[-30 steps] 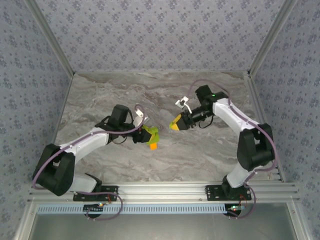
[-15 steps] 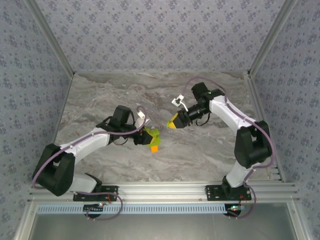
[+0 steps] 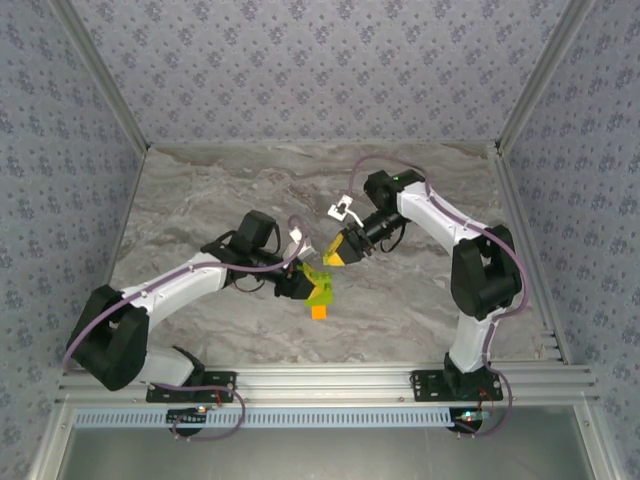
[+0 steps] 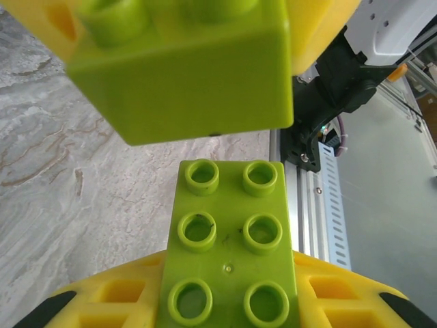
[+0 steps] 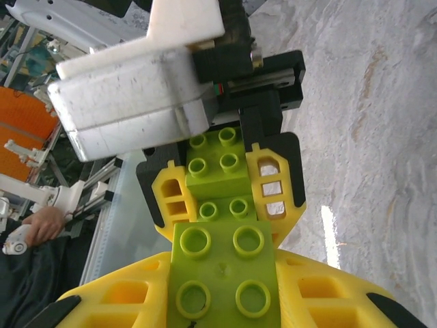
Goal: Assemble a carrot with lego
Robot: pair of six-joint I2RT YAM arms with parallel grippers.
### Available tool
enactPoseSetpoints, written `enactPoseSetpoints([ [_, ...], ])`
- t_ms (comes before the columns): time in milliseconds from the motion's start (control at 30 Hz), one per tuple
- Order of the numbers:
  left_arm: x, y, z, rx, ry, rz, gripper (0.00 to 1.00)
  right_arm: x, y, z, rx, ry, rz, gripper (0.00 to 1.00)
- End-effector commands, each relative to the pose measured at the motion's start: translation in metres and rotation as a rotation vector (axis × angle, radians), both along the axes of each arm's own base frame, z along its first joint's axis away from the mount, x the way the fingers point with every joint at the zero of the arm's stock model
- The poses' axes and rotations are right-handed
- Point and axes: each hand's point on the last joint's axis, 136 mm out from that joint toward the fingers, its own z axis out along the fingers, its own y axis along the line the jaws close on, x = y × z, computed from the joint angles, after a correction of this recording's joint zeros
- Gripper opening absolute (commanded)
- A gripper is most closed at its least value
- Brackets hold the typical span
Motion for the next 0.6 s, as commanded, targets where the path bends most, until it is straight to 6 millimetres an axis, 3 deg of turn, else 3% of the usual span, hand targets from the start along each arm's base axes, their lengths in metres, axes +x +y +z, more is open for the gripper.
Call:
enactPoseSetpoints([
  [0,-0.004,-0.001,0.019,-0.062,-0.022,-0.043,0.18,-0.015,-0.005,0.005,0.017,0.033,0.009,0.11],
  [400,0.002,-0.001,0.018,-0.052,-0.03,-0.015,0.18,-0.02,-0.005,0.001,0.003,0.037,0.009,0.11],
  [567,0.003,-0.001,0.018,-0.05,-0.027,-0.014,0.18,-0.019,-0.002,-0.011,-0.03,0.037,-0.001,0.12],
])
